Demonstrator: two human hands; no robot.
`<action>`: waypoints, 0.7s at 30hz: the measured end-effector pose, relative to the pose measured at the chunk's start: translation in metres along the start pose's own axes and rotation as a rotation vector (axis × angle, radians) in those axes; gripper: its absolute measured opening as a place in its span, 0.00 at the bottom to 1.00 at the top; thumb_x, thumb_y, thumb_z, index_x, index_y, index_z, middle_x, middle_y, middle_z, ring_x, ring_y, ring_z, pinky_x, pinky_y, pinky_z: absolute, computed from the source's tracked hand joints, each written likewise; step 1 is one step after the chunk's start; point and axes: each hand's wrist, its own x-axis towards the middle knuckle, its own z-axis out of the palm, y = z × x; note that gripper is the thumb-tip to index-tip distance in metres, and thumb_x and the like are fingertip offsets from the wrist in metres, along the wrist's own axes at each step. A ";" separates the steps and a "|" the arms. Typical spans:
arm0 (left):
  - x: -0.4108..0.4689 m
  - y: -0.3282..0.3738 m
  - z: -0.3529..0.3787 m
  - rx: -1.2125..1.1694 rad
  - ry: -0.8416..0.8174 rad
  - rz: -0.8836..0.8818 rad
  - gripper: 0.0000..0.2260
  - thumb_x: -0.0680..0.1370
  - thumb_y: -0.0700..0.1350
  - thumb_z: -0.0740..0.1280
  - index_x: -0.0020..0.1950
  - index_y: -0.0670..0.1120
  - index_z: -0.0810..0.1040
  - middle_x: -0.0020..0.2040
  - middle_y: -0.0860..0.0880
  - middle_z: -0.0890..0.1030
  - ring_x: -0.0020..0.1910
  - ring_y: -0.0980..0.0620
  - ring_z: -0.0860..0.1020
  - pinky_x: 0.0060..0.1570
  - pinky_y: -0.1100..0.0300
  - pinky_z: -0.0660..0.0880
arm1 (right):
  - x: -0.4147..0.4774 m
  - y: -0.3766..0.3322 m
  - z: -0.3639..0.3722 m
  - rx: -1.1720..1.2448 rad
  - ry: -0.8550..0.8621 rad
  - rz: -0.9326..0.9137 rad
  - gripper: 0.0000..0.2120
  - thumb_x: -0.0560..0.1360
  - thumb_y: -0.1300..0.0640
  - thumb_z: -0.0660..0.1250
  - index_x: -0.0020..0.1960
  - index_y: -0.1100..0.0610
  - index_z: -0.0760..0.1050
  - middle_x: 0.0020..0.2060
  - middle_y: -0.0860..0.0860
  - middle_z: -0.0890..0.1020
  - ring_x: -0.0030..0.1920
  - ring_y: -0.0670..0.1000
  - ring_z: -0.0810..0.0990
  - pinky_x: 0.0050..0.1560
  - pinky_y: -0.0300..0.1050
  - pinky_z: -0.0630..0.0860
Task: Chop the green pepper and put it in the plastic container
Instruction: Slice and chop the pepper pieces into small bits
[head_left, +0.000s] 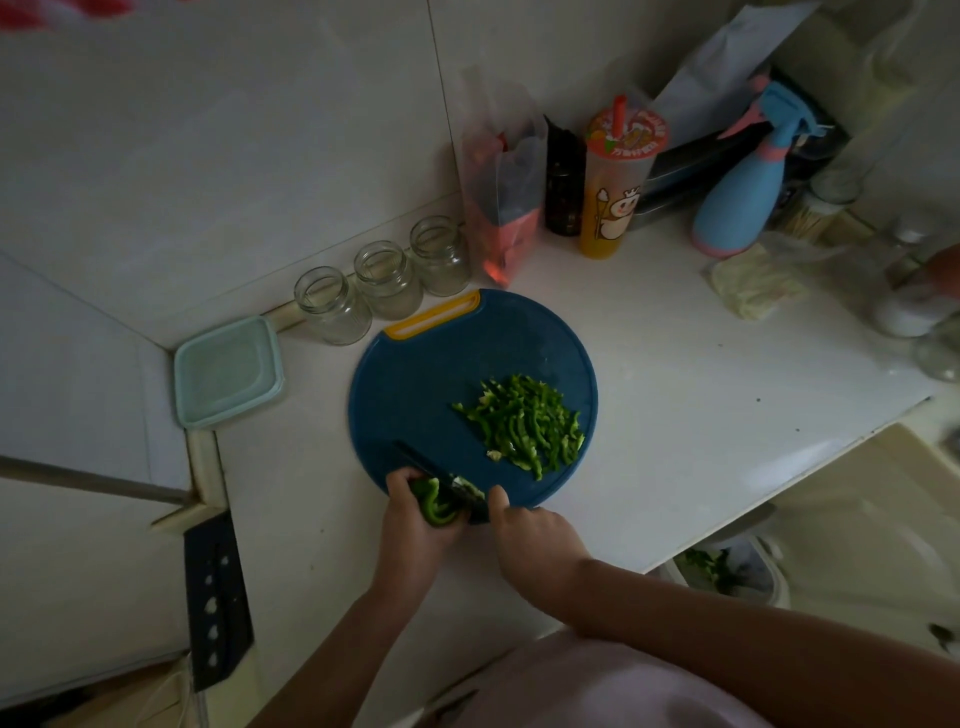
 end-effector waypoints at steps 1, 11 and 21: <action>0.000 0.000 0.001 -0.001 0.003 -0.005 0.27 0.63 0.38 0.79 0.52 0.44 0.65 0.42 0.49 0.77 0.38 0.58 0.77 0.33 0.74 0.71 | 0.001 -0.001 0.001 -0.003 -0.003 0.002 0.20 0.75 0.68 0.54 0.66 0.62 0.58 0.37 0.56 0.75 0.39 0.60 0.76 0.36 0.49 0.67; 0.000 -0.003 -0.001 -0.016 -0.027 0.026 0.27 0.64 0.38 0.78 0.54 0.46 0.65 0.45 0.49 0.77 0.41 0.59 0.77 0.36 0.75 0.71 | 0.029 -0.008 -0.002 0.186 0.010 0.108 0.16 0.80 0.62 0.53 0.66 0.62 0.59 0.51 0.61 0.79 0.51 0.62 0.79 0.42 0.50 0.71; 0.007 -0.003 0.002 0.094 -0.016 0.121 0.30 0.66 0.40 0.77 0.64 0.39 0.67 0.54 0.45 0.75 0.51 0.50 0.77 0.49 0.67 0.70 | 0.011 0.020 -0.007 0.280 0.159 0.116 0.12 0.82 0.55 0.53 0.60 0.62 0.63 0.46 0.63 0.80 0.46 0.63 0.79 0.37 0.46 0.65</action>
